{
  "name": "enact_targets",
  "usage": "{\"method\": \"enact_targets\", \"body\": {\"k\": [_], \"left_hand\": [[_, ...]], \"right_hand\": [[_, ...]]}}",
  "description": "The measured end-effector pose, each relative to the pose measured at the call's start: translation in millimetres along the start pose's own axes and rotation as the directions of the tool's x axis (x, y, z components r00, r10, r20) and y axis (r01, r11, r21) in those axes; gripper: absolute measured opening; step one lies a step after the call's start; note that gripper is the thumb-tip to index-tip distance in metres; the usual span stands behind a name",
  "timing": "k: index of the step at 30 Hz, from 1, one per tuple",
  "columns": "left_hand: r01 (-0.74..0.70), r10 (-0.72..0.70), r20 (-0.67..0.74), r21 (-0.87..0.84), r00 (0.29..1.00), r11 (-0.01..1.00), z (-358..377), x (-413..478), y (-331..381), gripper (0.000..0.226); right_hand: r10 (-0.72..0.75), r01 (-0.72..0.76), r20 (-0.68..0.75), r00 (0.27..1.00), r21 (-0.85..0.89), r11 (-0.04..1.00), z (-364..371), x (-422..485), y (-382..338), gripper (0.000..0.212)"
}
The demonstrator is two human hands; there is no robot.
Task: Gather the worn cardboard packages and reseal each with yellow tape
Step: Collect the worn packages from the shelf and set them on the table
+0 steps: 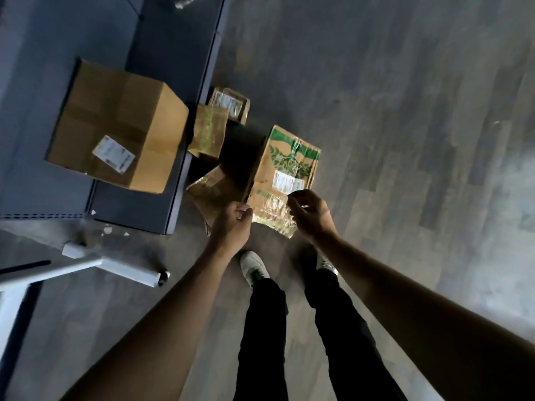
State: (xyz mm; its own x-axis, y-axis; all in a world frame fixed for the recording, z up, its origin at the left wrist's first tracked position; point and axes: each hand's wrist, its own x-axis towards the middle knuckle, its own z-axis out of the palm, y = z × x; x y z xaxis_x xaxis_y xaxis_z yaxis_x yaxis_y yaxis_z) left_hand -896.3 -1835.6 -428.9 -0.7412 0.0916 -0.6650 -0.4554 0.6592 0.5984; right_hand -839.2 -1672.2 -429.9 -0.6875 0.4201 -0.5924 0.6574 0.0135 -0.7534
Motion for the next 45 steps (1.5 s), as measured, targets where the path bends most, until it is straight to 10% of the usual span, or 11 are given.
{"method": "enact_targets", "body": {"k": [23,29,35,41,45], "left_hand": [[0.152,-0.181,0.036,0.392,0.983,0.907,90.1,180.8,-121.6,0.033],[0.395,-0.385,0.102,-0.117,0.917,0.911,105.1,187.8,-88.7,0.017],[0.290,-0.273,0.099,-0.297,0.957,0.910,102.9,185.5,-32.4,0.030],[0.017,-0.029,-0.115,-0.103,0.993,0.994,77.3,161.6,0.3,0.026],[0.116,-0.102,-0.109,0.139,0.989,0.983,72.9,144.3,5.0,0.066]], "right_hand": [[0.056,0.043,0.248,0.967,-0.377,0.925,82.1,144.8,178.7,0.053],[0.098,0.219,0.427,0.899,-0.632,0.743,67.7,151.0,178.2,0.122],[-0.102,0.151,0.128,0.987,-0.474,0.868,46.6,156.5,143.7,0.035],[-0.170,0.137,-0.050,0.984,-0.392,0.910,2.8,163.2,74.4,0.029],[-0.124,0.087,-0.106,0.987,-0.298,0.951,-23.3,154.9,36.0,0.018]]}}
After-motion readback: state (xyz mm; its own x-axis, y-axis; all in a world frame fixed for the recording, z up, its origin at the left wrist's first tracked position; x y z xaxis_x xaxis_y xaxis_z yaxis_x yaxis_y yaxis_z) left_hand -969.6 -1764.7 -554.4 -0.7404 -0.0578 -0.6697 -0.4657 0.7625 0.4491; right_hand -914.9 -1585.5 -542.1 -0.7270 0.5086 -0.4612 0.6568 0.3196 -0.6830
